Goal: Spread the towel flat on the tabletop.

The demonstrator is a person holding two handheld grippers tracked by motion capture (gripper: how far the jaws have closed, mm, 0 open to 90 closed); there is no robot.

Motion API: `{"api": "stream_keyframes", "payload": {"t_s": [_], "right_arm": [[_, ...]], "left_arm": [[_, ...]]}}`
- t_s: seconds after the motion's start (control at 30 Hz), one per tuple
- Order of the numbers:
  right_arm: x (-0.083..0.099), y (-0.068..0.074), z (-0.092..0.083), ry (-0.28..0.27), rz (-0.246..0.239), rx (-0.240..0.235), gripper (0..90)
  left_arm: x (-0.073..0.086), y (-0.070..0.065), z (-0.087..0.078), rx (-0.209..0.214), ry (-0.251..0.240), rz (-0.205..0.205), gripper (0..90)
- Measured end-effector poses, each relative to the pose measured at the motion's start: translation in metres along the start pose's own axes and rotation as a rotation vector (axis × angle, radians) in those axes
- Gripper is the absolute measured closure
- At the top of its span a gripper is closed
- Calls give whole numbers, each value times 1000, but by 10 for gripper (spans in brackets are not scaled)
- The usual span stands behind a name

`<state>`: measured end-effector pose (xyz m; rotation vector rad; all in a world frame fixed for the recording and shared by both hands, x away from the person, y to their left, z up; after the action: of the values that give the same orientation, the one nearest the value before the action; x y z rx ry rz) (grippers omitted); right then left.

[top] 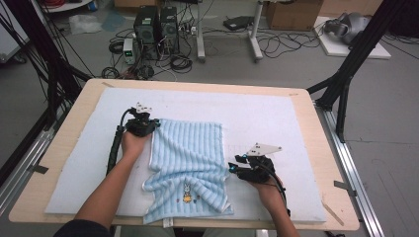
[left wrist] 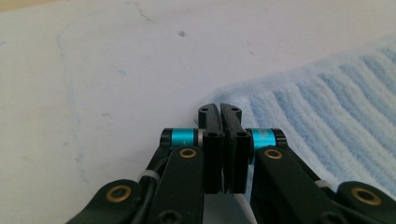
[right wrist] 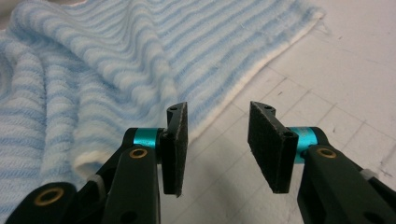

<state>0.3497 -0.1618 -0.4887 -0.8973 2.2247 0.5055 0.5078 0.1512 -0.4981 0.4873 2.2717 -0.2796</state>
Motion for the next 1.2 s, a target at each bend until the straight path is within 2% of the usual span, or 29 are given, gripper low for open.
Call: {"api": "stream_keyframes", "payload": {"t_s": [0.03, 0.1, 0.2, 0.3, 0.43, 0.47, 0.57, 0.6, 0.67, 0.7, 0.73, 0.77, 0.8, 0.83, 0.87, 0.93, 1.0, 1.1, 1.2], "right_arm": [[-1, -1, 0, -8, 1, 1, 572], [-3, -5, 2, -7, 13, 6, 566], [-12, -18, 8, -15, 29, 31, 553], [-29, -34, 16, -25, 46, 67, 531], [-53, -51, 37, -8, 57, 98, 492], [-58, -54, 44, 1, 57, 103, 482], [-69, -61, 64, 38, 79, 109, 465], [-71, -62, 70, 49, 92, 103, 474], [-74, -63, 82, 66, 91, 101, 495], [-73, -62, 88, 78, 91, 102, 523], [-72, -63, 93, 93, 82, 111, 545], [-73, -63, 93, 87, 80, 127, 619], [-73, -63, 93, 89, 76, 133, 724], [-74, -62, 93, 88, 61, 112, 820], [-74, -62, 93, 92, 57, 112, 844], [-76, -65, 94, 100, 36, 146, 860], [-79, -72, 94, 106, 36, 185, 863], [-82, -88, 94, 92, 71, 224, 867], [-86, -103, 94, 83, 108, 274, 866]], "left_arm": [[0, 1, 0, 6, -6, -12, 802], [1, 0, -1, 24, -2, -37, 598], [0, 0, -7, 47, -10, -57, 494], [1, -2, -14, 66, -19, -54, 481], [7, 0, -18, 77, 2, -52, 475], [10, 0, -18, 78, 10, -57, 474], [20, -3, -13, 101, 75, -52, 476], [20, -5, -13, 96, 68, -44, 469], [20, -9, -13, 97, 70, -15, 504], [20, -11, -12, 97, 67, 13, 600], [19, -12, -11, 77, 63, 46, 689], [18, -14, -10, 91, 57, 49, 756], [18, -15, -8, 87, 55, 55, 861], [16, -16, -7, 79, 51, 57, 864], [14, -16, -6, 74, 52, 59, 870], [11, -15, -2, 73, 51, 46, 873], [6, -13, 2, 58, 49, 31, 879], [-3, -11, 10, 74, 43, -14, 880], [-16, -13, 18, 74, 9, -25, 881]]}}
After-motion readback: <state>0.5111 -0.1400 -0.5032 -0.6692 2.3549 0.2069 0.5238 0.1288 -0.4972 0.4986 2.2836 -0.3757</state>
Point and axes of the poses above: each handheld gripper's, and its own axes: z roughly forward along the jaws, x roughly out of its underside, y roughly to its left, the point moved 9 cm from there along z, roughly forward along the jaws, and after that the axes turned 8 degrees about y, right-handed, at the moved point
